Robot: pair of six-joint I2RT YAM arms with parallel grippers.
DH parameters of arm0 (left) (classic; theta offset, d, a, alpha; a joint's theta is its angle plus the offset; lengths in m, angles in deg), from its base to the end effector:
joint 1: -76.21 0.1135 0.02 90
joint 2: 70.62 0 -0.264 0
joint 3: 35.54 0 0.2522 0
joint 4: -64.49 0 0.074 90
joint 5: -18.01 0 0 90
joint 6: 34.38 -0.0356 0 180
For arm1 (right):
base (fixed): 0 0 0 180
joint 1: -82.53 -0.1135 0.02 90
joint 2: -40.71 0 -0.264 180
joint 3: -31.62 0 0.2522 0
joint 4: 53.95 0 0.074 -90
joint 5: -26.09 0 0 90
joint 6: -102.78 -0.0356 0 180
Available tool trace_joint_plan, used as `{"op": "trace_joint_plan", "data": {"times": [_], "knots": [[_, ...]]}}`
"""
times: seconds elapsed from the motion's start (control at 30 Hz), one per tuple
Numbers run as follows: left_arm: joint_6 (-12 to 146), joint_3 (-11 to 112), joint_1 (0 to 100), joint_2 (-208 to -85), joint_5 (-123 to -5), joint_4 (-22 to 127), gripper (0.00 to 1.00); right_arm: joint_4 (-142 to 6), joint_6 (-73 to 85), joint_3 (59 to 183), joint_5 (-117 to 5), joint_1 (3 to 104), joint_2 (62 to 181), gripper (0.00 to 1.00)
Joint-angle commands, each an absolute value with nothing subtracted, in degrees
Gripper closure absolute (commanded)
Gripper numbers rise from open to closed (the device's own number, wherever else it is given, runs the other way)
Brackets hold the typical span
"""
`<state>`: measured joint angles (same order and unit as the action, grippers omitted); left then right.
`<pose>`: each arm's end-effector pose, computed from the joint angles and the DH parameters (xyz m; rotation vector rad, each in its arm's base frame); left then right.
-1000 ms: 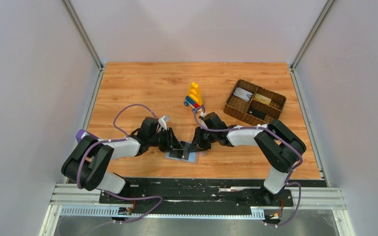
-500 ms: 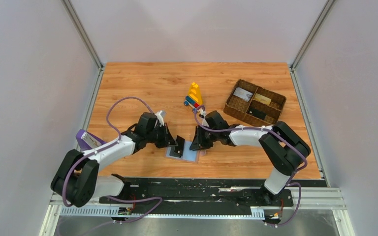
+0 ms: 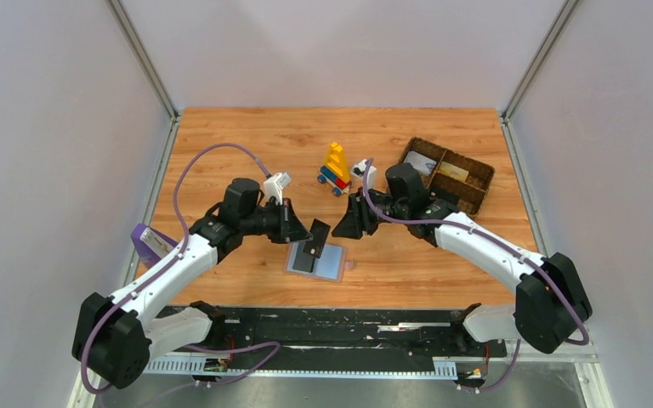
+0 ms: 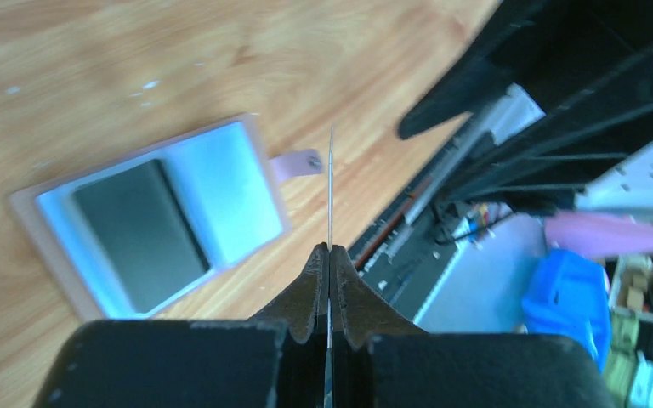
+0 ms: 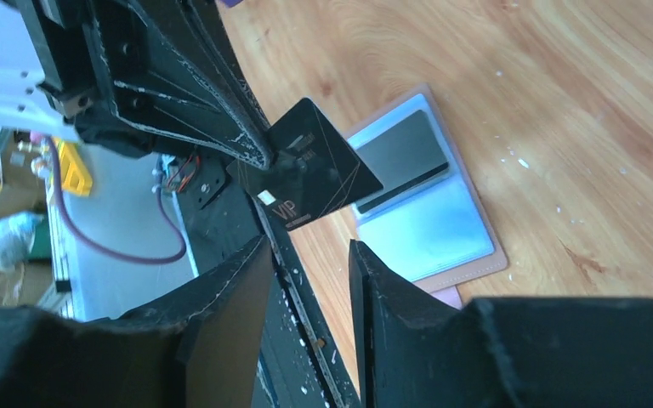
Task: Take the credit cards out of the card holder
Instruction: Place the credit card in the storage box.
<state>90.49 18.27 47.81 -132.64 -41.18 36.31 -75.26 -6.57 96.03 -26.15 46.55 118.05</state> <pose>0.1936 -0.1254 0.2486 0.1938 2.3626 -1.1730 0.2238 0.1894 0.2572 -0.7335 2.1834 1.2432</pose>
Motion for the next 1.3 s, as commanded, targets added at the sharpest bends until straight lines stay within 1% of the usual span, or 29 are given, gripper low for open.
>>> {"op": "trace_joint_plan", "data": {"times": [0.0, 0.1, 0.17, 0.3, 0.43, 0.5, 0.6, 0.77, 0.87, 0.9, 1.0, 1.03, 1.07, 1.1, 1.13, 1.17, 1.2, 1.23, 1.27], "knots": [[85.44, 21.03, 47.74, -131.54, -26.88, 36.28, 1.00, -79.99, 2.20, 98.14, -17.41, 47.12, 116.66, 0.59], [85.73, 20.61, 47.74, -131.34, -21.42, 38.31, 1.00, -80.31, 2.36, 98.78, -15.59, 47.46, 117.35, 0.59], [87.17, 20.02, 47.74, -131.05, -19.62, 40.62, 1.00, -80.72, 2.65, 99.19, -14.73, 47.51, 117.73, 0.56], [87.06, 19.94, 47.72, -130.94, -19.09, 40.48, 1.00, -81.47, 3.32, 99.73, -13.51, 47.76, 117.79, 0.52], [87.30, 20.05, 47.74, -131.50, -18.22, 40.51, 1.00, -82.02, 3.06, 100.25, -13.26, 48.68, 117.47, 0.51], [87.36, 20.01, 47.75, -131.41, -18.09, 40.68, 1.00, -82.04, 2.80, 100.66, -11.87, 49.29, 117.32, 0.53], [87.85, 19.82, 47.74, -131.41, -17.55, 41.50, 1.00, -81.95, 2.61, 101.62, -9.09, 49.67, 117.59, 0.60], [88.19, 19.79, 47.74, -132.01, -16.86, 42.00, 1.00, -82.08, 2.49, 102.14, -3.81, 49.67, 119.88, 0.62], [88.19, 19.83, 47.74, -132.26, -16.77, 42.05, 1.00, -81.97, 2.25, 101.99, -2.12, 49.69, 120.79, 0.69], [88.24, 19.85, 47.74, -132.29, -16.74, 42.07, 1.00, -81.95, 2.09, 102.02, -2.09, 49.67, 120.95, 0.74], [88.15, 20.07, 47.79, -132.66, -16.95, 41.94, 1.00, -81.89, 1.86, 102.21, -2.11, 49.75, 121.07, 0.96], [87.87, 20.19, 47.76, -132.75, -17.09, 41.43, 1.00, -81.68, 1.44, 102.25, -2.64, 49.75, 121.00, 1.00], [87.65, 20.61, 47.74, -132.98, -17.72, 40.94, 0.97, -81.50, 0.92, 102.37, -3.19, 49.89, 120.84, 1.00], [87.07, 21.25, 47.74, -133.05, -18.14, 39.62, 0.86, -81.18, 0.07, 102.27, -3.86, 50.04, 120.60, 1.00], [86.64, 21.62, 47.74, -133.21, -19.52, 38.80, 0.80, -80.38, -1.13, 102.14, -4.84, 50.33, 120.22, 1.00], [85.67, 22.51, 47.74, -133.25, -20.31, 36.82, 0.66, -79.69, -2.61, 101.90, -6.05, 50.71, 119.73, 1.00], [85.19, 22.95, 47.74, -133.23, -21.74, 35.82, 0.60, -78.85, -4.04, 101.30, -6.98, 51.17, 119.20, 1.00], [84.28, 23.85, 47.78, -133.26, -22.38, 34.26, 0.51, -78.06, -5.44, 100.81, -7.87, 51.80, 118.55, 1.00], [83.92, 24.28, 47.75, -133.28, -23.46, 33.57, 0.44, -77.40, -6.90, 100.31, -9.01, 52.30, 117.93, 1.00]]}}
